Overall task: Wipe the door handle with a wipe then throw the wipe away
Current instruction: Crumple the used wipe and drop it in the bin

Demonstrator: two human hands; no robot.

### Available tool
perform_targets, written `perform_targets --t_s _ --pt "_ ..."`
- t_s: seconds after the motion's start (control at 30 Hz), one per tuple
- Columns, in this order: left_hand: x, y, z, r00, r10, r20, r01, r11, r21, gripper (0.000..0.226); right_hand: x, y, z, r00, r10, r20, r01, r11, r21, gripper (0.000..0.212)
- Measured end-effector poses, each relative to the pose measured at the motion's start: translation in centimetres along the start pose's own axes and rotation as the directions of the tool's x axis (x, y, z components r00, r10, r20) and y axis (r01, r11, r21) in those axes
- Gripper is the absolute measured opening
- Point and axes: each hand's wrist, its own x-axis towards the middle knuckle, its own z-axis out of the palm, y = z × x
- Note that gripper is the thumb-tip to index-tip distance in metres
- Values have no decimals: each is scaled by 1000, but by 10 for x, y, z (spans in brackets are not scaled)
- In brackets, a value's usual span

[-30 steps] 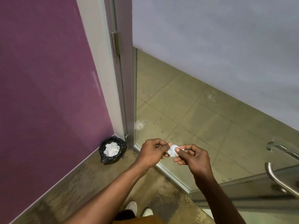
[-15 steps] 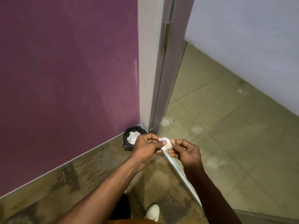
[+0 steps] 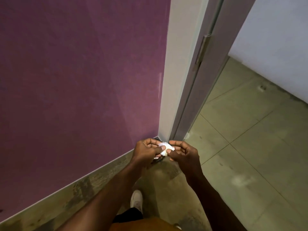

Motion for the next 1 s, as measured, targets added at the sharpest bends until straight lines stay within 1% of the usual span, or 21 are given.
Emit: perform_targets --t_s 0.1,0.23,0.37,0.5,0.57,0.6,0.67,0.7,0.77,0.83,0.87,0.93,0.97,1.0 --pt "20 12 -26 1000 5 20 -5 1000 2 11 19 -1 25 998 -46 43 48 998 -39 22" --pt "37 27 -55 1000 -10 11 10 1000 25 11 38 -3 51 994 -64 90 72 994 -79 23" --pt "53 35 -78 999 -15 40 13 999 50 11 50 2 73 993 20 115 -3 989 -147 19" --pt "68 26 -87 996 -76 38 74 996 48 16 61 12 85 993 68 94 -59 994 -92 14" --pt "77 16 -87 991 -126 39 124 991 53 16 68 18 87 993 65 101 -61 997 -47 18" --pt "82 11 -87 988 -149 39 147 987 58 16 72 20 88 992 51 113 -47 998 -40 24" --pt "94 -2 -85 977 -209 34 207 977 52 15 83 28 87 987 11 158 2 997 -82 35" --pt "100 -8 -84 970 -243 34 240 969 58 13 88 33 86 983 2 186 19 993 -113 35" --pt "113 -19 -81 956 -293 30 288 952 105 17 100 44 83 972 24 235 16 986 -168 24" --pt "124 -29 -78 943 -331 45 320 934 161 13 111 56 78 967 61 247 -12 980 -199 16" --pt "131 -35 -78 940 -338 40 325 926 190 10 119 63 75 968 86 237 -34 976 -214 14" --pt "146 -53 -79 948 -319 -17 312 913 263 19 136 80 71 970 145 193 -92 962 -258 13" --pt "153 -63 -80 954 -294 -51 293 894 339 20 146 89 68 970 177 164 -125 950 -287 14" --pt "159 -72 -81 960 -267 -80 275 859 431 17 155 99 65 970 206 132 -155 935 -319 14"
